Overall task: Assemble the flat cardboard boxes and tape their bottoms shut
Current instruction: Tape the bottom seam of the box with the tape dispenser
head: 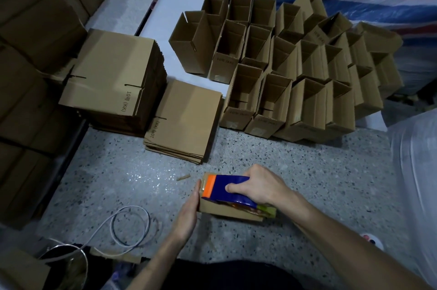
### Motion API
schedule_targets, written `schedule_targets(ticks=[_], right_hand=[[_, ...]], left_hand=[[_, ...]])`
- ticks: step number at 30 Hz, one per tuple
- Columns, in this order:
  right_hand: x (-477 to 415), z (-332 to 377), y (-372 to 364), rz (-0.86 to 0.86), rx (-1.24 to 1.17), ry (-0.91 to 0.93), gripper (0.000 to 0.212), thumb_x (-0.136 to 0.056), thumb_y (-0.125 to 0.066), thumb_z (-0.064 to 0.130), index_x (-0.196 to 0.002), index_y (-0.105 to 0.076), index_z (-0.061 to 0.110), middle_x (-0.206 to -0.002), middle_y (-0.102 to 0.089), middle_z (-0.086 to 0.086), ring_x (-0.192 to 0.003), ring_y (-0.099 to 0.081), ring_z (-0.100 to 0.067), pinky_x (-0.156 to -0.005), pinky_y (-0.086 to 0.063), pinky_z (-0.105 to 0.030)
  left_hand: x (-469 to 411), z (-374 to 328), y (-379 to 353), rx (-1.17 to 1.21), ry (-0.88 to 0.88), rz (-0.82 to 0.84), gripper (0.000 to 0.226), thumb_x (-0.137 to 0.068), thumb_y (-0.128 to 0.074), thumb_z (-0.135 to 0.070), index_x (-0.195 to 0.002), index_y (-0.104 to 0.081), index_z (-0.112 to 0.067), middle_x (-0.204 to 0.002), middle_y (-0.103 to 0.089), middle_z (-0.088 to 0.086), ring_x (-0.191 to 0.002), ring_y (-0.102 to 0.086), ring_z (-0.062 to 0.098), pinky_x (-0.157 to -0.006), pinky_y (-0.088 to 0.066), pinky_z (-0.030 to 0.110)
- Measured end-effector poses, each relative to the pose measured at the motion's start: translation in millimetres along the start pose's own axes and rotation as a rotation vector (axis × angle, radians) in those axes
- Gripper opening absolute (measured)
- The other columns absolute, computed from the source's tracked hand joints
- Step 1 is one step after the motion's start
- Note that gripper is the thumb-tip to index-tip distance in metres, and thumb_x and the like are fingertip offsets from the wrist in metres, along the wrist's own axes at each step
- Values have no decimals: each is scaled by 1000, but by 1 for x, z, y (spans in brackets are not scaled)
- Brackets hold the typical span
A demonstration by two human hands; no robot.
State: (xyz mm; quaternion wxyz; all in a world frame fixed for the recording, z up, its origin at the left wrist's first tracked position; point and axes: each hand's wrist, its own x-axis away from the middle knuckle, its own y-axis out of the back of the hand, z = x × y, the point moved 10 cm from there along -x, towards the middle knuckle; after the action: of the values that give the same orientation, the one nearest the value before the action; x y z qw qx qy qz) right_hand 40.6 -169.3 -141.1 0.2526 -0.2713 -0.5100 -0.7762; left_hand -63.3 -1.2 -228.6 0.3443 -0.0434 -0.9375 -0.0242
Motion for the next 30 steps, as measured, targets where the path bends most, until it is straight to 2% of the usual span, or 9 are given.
schedule_targets(ticks=[3, 5, 8, 11, 15, 18, 21, 26, 30], right_hand=[[0, 0, 1, -6, -14, -2, 56, -70, -71, 71, -75, -72, 15, -62, -70, 4, -61, -69, -11, -60, -54, -28], [0, 1, 3, 0, -20, -3, 57, -69, -71, 71, -74, -72, 14, -61, -69, 4, -62, -69, -13, -59, -52, -29], [1, 3, 3, 11, -24, 3, 57, -70, -72, 70, -75, -71, 14, -62, -69, 3, -63, -69, -14, -58, -50, -28], [3, 6, 6, 15, -27, 6, 56, -71, -73, 69, -77, -72, 13, -67, -71, 2, -67, -70, -15, -58, -49, -27], [4, 9, 9, 22, -19, 5, 55, -72, -74, 67, -79, -72, 13, -70, -72, 0, -69, -70, -17, -61, -51, -29], [5, 9, 11, 37, -2, 18, 54, -72, -73, 68, -82, -73, 15, -74, -73, 0, -72, -71, -17, -69, -57, -34], [4, 7, 12, 72, -21, 36, 52, -72, -74, 68, -82, -74, 17, -74, -73, 1, -72, -70, -15, -69, -57, -36], [11, -24, 22, 98, -101, 33, 47, -73, -76, 66, -76, -74, 19, -68, -73, 6, -62, -68, -6, -55, -49, -29], [21, -86, 45, 109, -144, -71, 45, -72, -79, 61, -64, -71, 17, -57, -68, 4, -55, -62, -11, -57, -40, -26]], left_hand=[[-5, -3, -3, 82, 51, 98, 45, -102, -17, -65, -129, -52, -61, -136, -60, -16, -127, -54, 3, -117, -32, 40], [-8, -1, -3, 89, 85, 175, 46, -100, -23, -67, -128, -56, -53, -141, -58, -11, -131, -50, 6, -118, -30, 40], [-16, -5, 19, -80, 16, 220, 69, -85, -43, -51, -153, -29, -42, -160, -33, -7, -141, -37, 12, -118, -30, 43], [-23, -18, 35, -287, -138, 328, 104, -76, -72, -30, -154, -6, -53, -161, -12, -26, -144, -26, 4, -113, -32, 29], [-32, -36, 13, -529, -244, 477, 133, -60, -93, -46, -155, 0, -52, -151, -9, -46, -137, -17, -23, -104, -26, 2], [-45, -46, 13, -588, -285, 390, 122, -55, -97, -42, -152, -24, -46, -149, -31, -31, -129, -31, -18, -103, -37, 17], [-49, -44, 18, -515, -274, 373, 111, -54, -99, -34, -145, -36, -44, -143, -41, -30, -126, -39, -18, -100, -41, 15], [-46, -45, 17, -444, -299, 363, 106, -52, -99, -36, -138, -40, -53, -135, -45, -41, -123, -45, -13, -94, -40, 6], [-44, -44, 18, -438, -283, 350, 105, -51, -100, -35, -133, -41, -64, -135, -45, -39, -115, -48, -14, -89, -42, 5]])
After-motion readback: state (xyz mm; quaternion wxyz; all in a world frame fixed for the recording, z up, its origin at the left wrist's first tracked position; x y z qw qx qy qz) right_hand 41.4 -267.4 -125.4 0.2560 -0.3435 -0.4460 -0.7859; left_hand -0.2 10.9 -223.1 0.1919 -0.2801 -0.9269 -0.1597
